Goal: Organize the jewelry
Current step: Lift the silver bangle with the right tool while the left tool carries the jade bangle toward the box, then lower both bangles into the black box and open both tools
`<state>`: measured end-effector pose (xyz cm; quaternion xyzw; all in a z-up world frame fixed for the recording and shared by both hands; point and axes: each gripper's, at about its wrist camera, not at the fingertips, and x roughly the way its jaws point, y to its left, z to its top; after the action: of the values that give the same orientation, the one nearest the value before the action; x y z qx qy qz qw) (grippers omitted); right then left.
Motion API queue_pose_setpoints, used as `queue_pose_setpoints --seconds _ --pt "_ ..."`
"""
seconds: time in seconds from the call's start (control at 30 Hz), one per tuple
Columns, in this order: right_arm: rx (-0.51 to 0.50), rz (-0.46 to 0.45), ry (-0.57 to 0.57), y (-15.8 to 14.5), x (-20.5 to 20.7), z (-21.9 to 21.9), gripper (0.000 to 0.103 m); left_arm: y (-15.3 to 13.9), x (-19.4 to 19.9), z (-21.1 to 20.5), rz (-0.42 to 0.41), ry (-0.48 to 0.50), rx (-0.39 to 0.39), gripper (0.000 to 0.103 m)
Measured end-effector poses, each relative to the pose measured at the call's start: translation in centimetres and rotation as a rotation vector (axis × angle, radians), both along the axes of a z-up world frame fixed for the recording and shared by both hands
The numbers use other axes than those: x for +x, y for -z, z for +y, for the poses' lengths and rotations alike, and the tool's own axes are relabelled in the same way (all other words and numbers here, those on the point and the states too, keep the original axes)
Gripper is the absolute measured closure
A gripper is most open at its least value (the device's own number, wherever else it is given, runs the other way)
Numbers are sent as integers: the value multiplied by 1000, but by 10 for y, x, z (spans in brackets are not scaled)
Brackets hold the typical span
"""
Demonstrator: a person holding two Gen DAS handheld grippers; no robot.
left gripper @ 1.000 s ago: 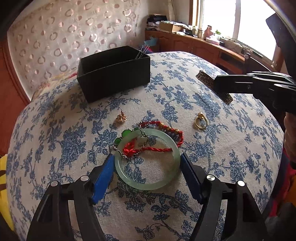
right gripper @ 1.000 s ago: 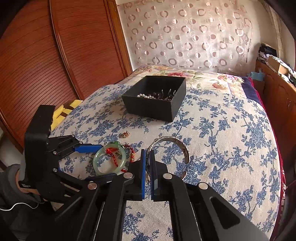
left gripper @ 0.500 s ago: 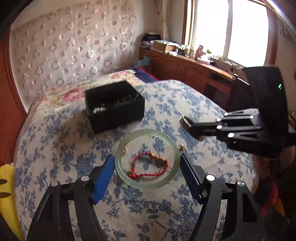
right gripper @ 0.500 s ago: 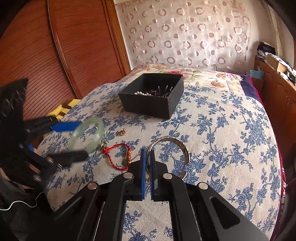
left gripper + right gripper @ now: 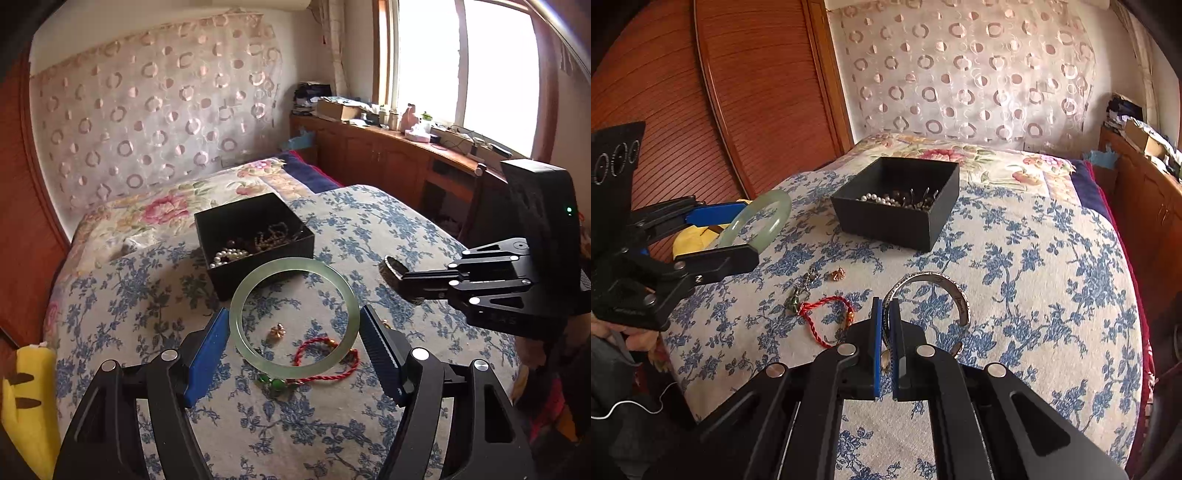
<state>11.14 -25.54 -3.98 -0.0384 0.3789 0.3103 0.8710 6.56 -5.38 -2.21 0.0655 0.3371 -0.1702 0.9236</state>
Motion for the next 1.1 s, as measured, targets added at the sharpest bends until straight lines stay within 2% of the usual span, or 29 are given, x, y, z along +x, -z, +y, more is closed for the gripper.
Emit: queue_pose_setpoints --seconds 0.47,0.97,1.1 --pt "-54 -66 -52 -23 25 26 99 -2 33 24 -7 -68 -12 34" --pt "-78 -126 -145 -52 98 76 99 -7 84 41 -4 -95 -10 34" --pt "-102 -116 -184 -49 120 92 99 -3 95 46 7 -106 -15 34"
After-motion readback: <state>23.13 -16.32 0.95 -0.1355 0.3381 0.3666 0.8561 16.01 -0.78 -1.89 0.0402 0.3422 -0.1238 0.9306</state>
